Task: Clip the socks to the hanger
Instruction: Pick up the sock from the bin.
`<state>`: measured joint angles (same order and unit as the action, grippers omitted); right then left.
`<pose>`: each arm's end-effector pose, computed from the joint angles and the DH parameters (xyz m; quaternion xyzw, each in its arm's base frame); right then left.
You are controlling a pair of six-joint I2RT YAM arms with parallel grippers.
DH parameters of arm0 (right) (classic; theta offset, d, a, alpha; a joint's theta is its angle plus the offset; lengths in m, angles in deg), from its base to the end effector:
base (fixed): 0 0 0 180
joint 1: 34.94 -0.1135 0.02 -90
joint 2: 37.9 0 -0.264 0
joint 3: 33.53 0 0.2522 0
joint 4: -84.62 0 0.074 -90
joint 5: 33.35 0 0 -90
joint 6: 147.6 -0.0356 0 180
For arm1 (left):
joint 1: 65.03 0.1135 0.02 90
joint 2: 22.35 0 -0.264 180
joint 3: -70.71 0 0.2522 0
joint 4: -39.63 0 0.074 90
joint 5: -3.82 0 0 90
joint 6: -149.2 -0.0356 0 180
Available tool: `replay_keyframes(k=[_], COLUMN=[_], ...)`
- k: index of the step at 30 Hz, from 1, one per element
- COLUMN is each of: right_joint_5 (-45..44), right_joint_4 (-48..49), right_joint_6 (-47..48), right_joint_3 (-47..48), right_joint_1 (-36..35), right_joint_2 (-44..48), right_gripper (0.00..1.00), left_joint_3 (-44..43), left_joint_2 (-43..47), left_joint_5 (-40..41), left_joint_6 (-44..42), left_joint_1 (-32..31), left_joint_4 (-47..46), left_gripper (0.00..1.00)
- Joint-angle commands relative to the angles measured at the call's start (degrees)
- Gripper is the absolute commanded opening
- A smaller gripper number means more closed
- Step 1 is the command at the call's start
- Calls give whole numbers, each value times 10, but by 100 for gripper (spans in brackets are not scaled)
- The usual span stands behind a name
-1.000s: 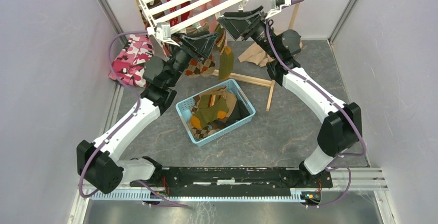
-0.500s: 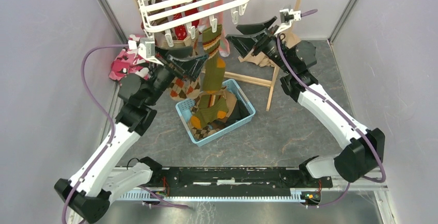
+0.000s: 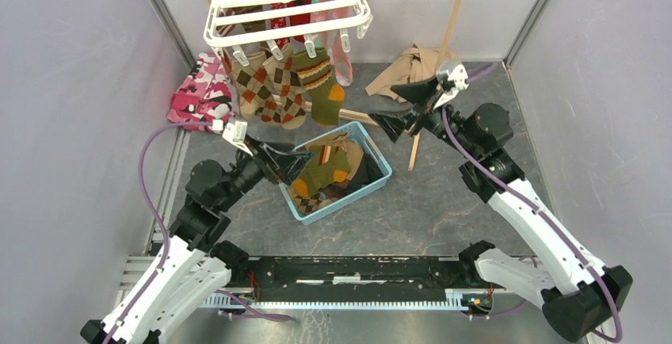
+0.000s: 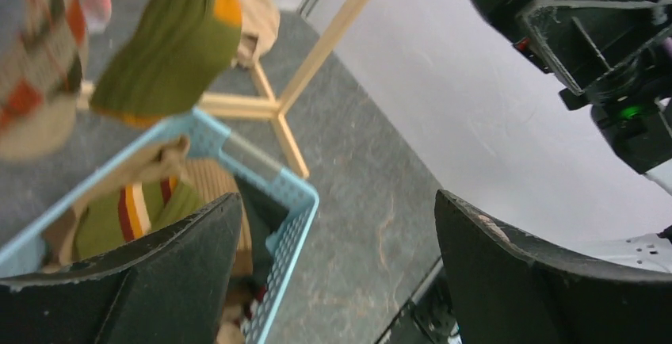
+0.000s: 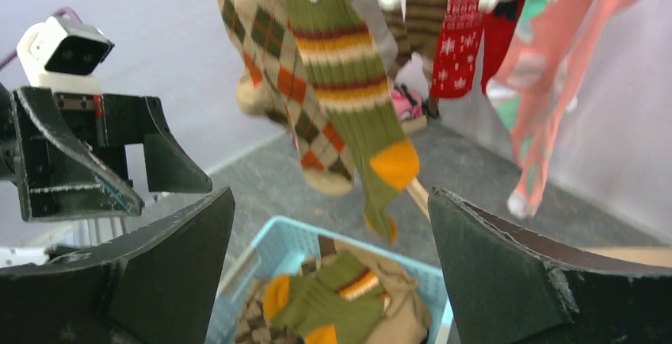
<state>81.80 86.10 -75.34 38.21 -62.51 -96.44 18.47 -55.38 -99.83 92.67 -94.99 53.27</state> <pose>0.1973 0.1201 0.4232 -0.2228 0.5794 0.4204 0.6618 0.1213 -0.0796 0.3509 0.0675 0.6695 -0.4545 0.5836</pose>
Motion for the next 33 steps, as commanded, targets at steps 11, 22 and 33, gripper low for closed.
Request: replay_keyframes(k=[11, 22, 33], right_joint_5=[8, 26, 37], right_joint_4=[-68, -58, -52], right_joint_6=[58, 53, 52], right_joint_3=[-149, -165, -166], right_joint_1=[3, 3, 3], right_joint_2=[46, 10, -14], right_gripper=[98, 98, 98], left_joint_3=[152, 63, -40], left_joint_2=[8, -206, -411], left_joint_5=[17, 191, 370], left_joint_6=[112, -27, 8], left_joint_1=[3, -114, -190], left_joint_4=[17, 40, 42], left_gripper=[70, 71, 61])
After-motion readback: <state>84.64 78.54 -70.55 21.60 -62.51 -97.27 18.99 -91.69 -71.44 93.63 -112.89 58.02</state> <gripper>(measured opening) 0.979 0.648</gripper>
